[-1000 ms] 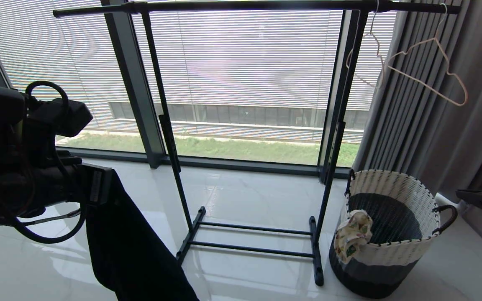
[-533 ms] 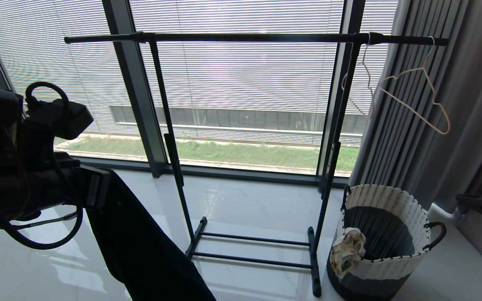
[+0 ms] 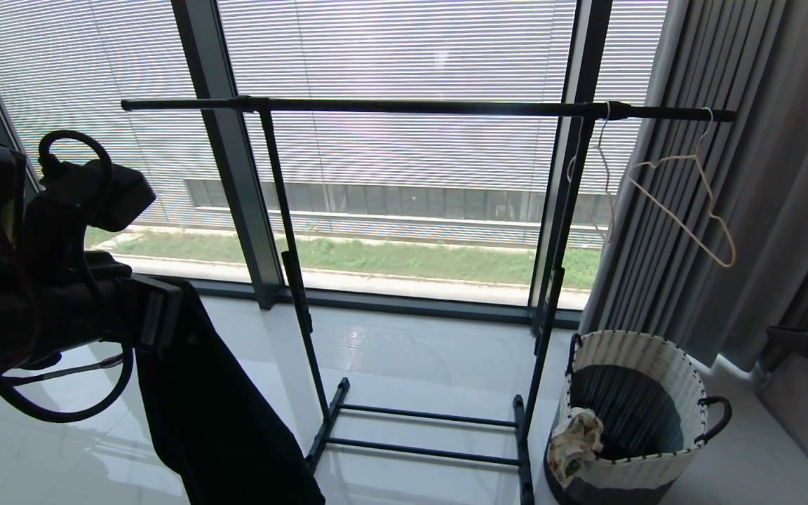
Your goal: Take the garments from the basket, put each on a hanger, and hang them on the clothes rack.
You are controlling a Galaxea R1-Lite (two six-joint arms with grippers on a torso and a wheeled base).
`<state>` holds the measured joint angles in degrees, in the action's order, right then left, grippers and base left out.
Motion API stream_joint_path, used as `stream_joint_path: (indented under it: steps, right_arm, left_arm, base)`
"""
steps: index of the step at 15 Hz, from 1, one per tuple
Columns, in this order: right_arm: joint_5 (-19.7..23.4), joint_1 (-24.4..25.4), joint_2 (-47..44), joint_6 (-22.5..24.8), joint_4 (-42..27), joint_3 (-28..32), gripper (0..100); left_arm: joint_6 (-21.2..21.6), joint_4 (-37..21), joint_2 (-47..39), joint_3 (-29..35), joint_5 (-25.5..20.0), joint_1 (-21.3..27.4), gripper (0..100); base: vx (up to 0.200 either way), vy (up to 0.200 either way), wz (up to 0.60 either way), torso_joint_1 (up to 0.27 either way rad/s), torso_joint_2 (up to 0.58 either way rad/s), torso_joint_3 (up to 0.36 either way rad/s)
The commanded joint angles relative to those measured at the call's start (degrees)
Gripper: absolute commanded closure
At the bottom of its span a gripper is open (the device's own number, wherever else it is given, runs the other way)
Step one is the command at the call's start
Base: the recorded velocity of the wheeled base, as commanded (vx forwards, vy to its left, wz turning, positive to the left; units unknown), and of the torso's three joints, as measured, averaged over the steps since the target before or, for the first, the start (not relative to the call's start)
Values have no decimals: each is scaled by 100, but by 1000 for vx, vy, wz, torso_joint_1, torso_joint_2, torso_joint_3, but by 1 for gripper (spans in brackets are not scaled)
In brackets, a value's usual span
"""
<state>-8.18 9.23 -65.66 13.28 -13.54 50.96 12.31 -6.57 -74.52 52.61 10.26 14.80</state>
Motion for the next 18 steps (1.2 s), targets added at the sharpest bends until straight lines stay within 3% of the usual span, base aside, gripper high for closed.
stream_joint_path:
  steps: [1,6,10,13,18]
  right_arm:
    - [1,-105,-8,0,1,2,0]
    - [53,-668,-8,-36,352,-86,0]
    - [185,-686,71,-27,853,-385,0]
    - [589,-853,62,-44,959,-385,0]
    - [607,-976,36,-44,1038,-385,0]
  left_arm:
    - [8,-2,69,-6,2,5,100]
    - [8,7,69,3,19,-12,100]
    - [17,481,52,-120,274,-21,100]
    - [17,543,87,-181,327,-3,100]
    - [8,543,96,-164,327,-3,100]
  base:
    - [0,0,0,212,-505,-276]
    - [0,0,0,176,-392,-213]
    - [0,0,0,19,-32,-22]
    - [0,0,0,0,0,0]
    - [0,0,0,0,0,0]
